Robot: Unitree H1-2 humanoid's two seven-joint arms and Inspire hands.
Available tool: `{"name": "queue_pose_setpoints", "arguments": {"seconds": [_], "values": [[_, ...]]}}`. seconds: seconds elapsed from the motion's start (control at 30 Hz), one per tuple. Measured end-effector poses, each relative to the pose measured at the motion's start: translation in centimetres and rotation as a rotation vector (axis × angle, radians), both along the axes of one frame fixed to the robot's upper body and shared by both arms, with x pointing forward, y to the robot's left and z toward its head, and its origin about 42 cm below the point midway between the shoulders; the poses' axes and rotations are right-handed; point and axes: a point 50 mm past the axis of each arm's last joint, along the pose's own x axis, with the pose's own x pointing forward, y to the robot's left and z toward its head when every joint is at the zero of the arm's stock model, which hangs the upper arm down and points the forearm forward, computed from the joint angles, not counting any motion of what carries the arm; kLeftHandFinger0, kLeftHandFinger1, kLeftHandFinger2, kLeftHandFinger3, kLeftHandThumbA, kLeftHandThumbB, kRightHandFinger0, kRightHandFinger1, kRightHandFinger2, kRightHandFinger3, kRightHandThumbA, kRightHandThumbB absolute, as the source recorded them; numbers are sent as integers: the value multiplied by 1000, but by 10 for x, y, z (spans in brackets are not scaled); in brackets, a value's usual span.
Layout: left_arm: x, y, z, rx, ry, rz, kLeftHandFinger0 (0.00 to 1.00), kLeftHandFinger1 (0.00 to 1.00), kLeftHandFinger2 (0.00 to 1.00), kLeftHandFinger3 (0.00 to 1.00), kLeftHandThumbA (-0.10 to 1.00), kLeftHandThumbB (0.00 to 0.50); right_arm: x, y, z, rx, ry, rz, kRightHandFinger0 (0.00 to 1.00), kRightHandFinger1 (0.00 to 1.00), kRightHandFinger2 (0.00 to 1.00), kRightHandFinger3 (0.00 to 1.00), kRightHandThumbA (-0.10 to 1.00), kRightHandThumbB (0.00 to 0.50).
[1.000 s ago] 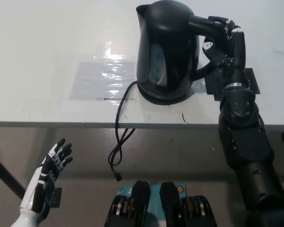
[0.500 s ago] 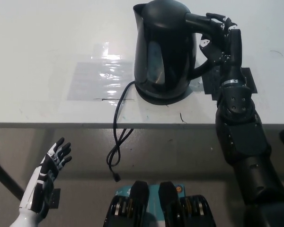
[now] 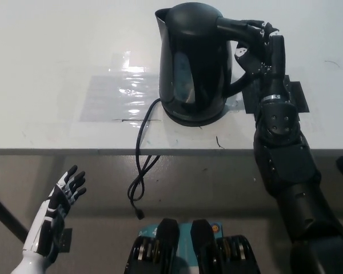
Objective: A kettle and its base are kept separately on the desk infront of the robot and the robot uses its right hand to lift the kettle by its handle and places it on its base to align it correctly.
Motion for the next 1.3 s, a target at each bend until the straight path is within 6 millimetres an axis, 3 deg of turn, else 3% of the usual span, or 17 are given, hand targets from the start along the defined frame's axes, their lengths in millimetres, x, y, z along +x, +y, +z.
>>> {"name": "queue_pose_setpoints", "arguments": {"seconds": [0.1, 0.13, 0.17, 0.2, 0.23, 0.27, 0.3, 0.37, 0.6, 0.8, 1.1, 1.3], "values": [[1, 0, 1, 1, -3, -1, 1000, 1000, 1000, 1000, 1000, 139, 1, 1, 0, 0, -1, -1, 0, 165, 549, 618, -100, 130], [1, 0, 1, 1, -4, -1, 1000, 1000, 1000, 1000, 1000, 136, 1, 1, 0, 0, -1, -1, 0, 214, 607, 673, -100, 141], [2, 0, 2, 1, -6, -2, 1000, 1000, 1000, 1000, 1000, 131, 1, 1, -1, 0, -1, -2, 43, 307, 720, 796, -100, 145], [2, 0, 2, 1, -6, -2, 1000, 1000, 1000, 1000, 1000, 136, 1, 1, -1, 0, -1, -2, 404, 725, 1000, 1000, 160, 191], [3, 0, 2, 1, -8, -2, 1000, 1000, 1000, 1000, 1000, 136, 1, 0, -1, 0, -1, -3, 708, 1000, 1000, 1000, 330, 279], [3, 0, 2, 1, -9, -2, 1000, 1000, 1000, 1000, 1000, 135, 1, 0, 0, -4, 1, 3, 913, 1000, 1000, 1000, 392, 293], [3, 0, 3, 1, -10, -2, 1000, 1000, 1000, 1000, 1000, 125, 1, -1, 1, -11, 2, 11, 1000, 1000, 1000, 1000, 498, 389], [3, 0, 2, 1, -9, -2, 1000, 1000, 1000, 1000, 1000, 124, 2, -6, 0, -29, 13, 36, 1000, 1000, 1000, 1000, 645, 498], [2, 0, 1, 0, -5, -2, 1000, 1000, 1000, 1000, 1000, 131, 0, -25, -17, -77, 75, 133, 1000, 1000, 1000, 1000, 646, 500], [2, 0, 1, 0, -4, -2, 1000, 1000, 1000, 1000, 1000, 104, 1, -37, -19, -101, 95, 217, 1000, 1000, 1000, 1000, 605, 500], [2, 0, 1, 1, -5, -2, 1000, 1000, 1000, 1000, 1000, 103, 2, -47, -18, -61, 120, 353, 1000, 1000, 1000, 1000, 587, 500], [3, 1, 2, 3, -8, -2, 1000, 1000, 1000, 1000, 1000, 113, 1, -46, -12, -11, 107, 431, 1000, 1000, 1000, 1000, 671, 500]]}}
